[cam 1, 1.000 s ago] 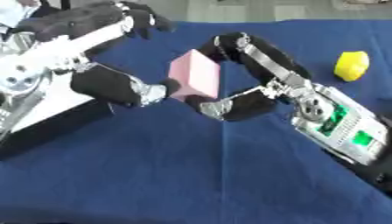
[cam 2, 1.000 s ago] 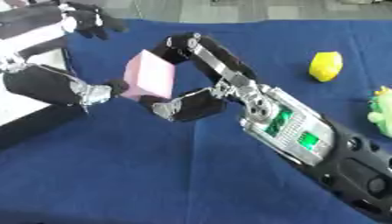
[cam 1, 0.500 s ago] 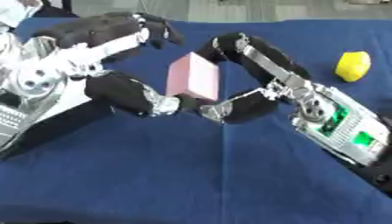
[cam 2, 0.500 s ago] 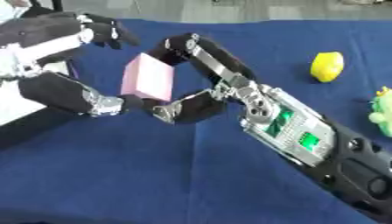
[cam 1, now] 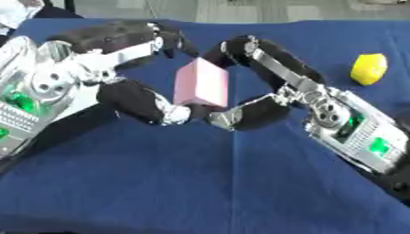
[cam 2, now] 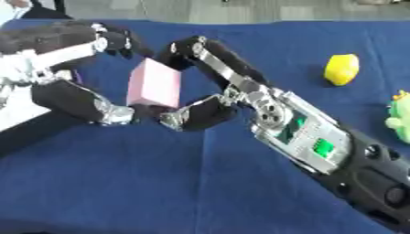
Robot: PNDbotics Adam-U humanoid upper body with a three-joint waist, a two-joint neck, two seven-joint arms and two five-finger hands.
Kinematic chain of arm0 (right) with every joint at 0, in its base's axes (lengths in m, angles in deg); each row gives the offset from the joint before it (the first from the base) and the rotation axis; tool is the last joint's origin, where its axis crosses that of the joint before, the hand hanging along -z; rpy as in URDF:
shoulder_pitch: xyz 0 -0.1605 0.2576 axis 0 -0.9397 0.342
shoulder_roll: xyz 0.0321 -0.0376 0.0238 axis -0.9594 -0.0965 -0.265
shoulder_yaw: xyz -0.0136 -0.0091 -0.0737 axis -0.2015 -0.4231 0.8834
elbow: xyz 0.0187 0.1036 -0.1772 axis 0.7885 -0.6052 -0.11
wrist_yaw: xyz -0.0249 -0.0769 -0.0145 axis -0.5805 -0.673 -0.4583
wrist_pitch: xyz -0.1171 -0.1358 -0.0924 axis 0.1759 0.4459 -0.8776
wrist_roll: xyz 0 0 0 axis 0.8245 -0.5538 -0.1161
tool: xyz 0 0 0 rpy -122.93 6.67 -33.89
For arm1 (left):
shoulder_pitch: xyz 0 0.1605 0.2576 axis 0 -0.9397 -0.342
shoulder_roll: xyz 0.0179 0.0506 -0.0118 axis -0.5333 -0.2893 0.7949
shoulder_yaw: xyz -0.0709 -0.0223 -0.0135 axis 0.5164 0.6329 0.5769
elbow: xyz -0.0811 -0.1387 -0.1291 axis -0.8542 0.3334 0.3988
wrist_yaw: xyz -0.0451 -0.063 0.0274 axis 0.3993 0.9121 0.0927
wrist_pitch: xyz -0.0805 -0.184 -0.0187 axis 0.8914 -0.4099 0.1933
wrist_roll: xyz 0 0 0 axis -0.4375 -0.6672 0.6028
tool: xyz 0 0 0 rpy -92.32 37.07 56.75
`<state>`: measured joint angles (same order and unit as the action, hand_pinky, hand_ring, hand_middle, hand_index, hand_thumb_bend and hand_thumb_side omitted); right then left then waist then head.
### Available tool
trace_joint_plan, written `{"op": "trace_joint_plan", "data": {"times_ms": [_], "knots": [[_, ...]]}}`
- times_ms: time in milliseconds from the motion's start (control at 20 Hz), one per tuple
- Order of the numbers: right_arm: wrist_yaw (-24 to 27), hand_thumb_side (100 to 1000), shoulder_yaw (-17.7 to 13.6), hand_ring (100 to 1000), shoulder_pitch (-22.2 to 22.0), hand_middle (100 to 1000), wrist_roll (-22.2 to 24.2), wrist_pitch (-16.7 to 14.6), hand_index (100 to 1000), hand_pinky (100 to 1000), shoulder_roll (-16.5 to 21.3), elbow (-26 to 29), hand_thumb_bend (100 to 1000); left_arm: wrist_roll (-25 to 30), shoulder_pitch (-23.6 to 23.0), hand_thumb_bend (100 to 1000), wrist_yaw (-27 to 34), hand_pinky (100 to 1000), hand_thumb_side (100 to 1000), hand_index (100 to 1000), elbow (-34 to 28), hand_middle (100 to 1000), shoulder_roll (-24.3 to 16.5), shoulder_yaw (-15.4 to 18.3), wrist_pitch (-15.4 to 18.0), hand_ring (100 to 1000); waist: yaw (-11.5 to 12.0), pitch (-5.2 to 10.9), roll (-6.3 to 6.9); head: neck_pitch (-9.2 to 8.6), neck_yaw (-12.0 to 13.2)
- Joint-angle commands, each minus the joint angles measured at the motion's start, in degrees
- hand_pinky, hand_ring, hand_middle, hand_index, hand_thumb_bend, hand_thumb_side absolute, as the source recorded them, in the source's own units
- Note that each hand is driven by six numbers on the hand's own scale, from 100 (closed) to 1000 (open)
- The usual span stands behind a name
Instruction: Pick up the objects with one hand, pass them to the other hand, and then place them into the box on the other side of the table.
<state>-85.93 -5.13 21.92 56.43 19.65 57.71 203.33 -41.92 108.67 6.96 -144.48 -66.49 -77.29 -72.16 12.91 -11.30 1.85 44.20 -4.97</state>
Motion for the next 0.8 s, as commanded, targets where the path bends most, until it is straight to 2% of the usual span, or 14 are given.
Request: {"op": "trace_joint_plan", "data": {"times_ms": [50, 350, 800], "knots": [[-0.63, 100, -0.28, 645, 1.01, 448, 0.51, -0.31, 543, 788, 0.37, 1.08, 101, -0.84, 1.25, 410, -0.38, 840, 592, 889, 0.25, 842, -0.17, 0.09, -0.25, 827, -0.05, 1.61, 0.84, -0.09, 0.21], [-1.03, 100, -0.14, 645, 0.63, 448, 1.0, -0.57, 542, 788, 0.49, 1.08, 105, -3.06, 1.14, 289, 0.82, 822, 524, 850, 0.64, 788, 0.17, -0.12, -0.86, 800, -0.05, 1.57, 0.82, -0.09, 0.33], [-1.22, 100, -0.13, 648, 0.07, 450, 1.15, -0.66, 544, 788, 0.85, 1.08, 115, -5.78, 1.04, 212, 2.22, 782, 397, 718, 0.03, 666, 0.27, -0.19, -1.49, 723, -0.12, 1.42, 0.89, -0.09, 0.31]]}}
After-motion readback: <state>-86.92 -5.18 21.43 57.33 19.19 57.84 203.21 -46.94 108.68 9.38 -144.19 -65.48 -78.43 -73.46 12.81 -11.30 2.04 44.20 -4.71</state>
